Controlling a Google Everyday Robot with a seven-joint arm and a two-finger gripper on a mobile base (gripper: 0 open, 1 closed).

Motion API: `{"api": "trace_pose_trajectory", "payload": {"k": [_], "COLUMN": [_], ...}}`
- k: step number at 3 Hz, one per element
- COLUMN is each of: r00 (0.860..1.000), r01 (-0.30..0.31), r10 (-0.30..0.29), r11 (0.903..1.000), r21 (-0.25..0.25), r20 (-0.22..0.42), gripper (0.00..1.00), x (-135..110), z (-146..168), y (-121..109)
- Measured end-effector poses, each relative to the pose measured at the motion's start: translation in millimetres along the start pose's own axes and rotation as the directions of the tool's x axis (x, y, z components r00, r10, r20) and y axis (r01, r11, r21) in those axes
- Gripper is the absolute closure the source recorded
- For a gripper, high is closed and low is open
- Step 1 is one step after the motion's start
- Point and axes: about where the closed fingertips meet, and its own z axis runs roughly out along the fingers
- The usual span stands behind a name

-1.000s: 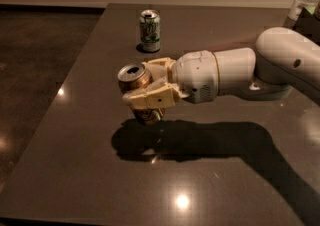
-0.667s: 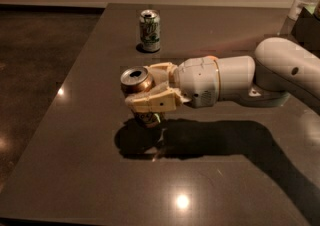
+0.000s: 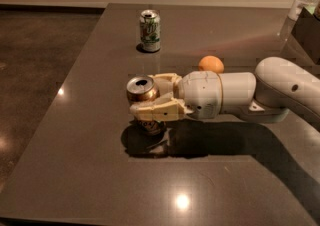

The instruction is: Place orange can upright

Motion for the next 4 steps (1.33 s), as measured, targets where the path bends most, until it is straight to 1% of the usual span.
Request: {"api": "trace_pose_trajectory", "payload": {"k": [1, 2, 3, 4], "r00": [0.999, 0.997, 0.994, 0.994], "r01": [-0.004, 0.003, 0.020, 0.020], "r10": [0.004, -0.001, -0.013, -0.013], "r11": [1.0000, 0.9996, 0.9980, 0.9980], "r21": [-0.008, -0.029, -0.060, -0.060], "r20": [0.033, 0.077, 0.108, 0.108], "gripper": [0.53, 0.30, 0.00, 0.00], "x": [5.3, 7.1, 6.2, 6.1], "z": [-1.6, -2.9, -1.9, -1.8], "y": [-0.2, -0.6, 0.6, 0.6]}}
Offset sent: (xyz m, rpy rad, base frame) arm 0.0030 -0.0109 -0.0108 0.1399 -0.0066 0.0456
